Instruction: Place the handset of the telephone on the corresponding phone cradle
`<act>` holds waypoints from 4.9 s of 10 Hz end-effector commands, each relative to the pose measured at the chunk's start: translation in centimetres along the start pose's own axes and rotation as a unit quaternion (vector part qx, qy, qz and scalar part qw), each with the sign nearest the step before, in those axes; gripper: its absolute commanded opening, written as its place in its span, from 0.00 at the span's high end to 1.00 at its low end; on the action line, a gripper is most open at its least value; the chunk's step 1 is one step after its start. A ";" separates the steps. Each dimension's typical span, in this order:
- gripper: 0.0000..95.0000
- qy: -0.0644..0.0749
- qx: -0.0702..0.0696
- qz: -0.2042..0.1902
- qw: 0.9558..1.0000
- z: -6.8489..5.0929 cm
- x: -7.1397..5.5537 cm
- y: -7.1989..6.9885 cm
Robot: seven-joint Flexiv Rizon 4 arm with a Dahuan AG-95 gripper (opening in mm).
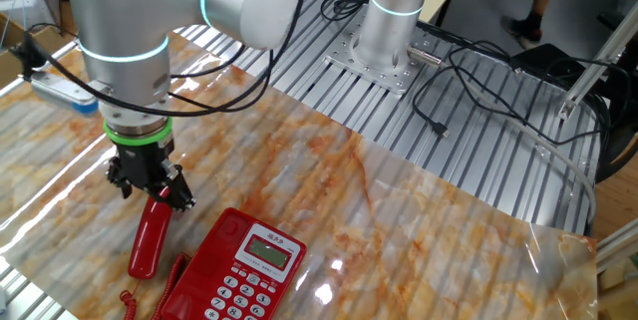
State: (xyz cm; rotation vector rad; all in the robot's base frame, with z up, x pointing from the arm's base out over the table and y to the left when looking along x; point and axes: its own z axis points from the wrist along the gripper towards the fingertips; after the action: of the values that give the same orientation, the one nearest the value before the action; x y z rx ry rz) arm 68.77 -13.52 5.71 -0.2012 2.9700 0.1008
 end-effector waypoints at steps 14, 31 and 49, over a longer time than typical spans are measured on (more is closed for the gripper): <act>0.00 0.061 -0.004 0.023 0.998 5.6 -0.4 0.1; 1.00 0.059 -0.007 0.026 0.998 6.0 0.4 0.3; 1.00 0.057 -0.005 0.053 0.997 2.7 -1.4 3.0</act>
State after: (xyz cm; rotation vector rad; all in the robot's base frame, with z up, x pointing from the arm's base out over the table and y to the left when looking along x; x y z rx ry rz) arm 70.31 -9.96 3.47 -0.0521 3.0952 0.1233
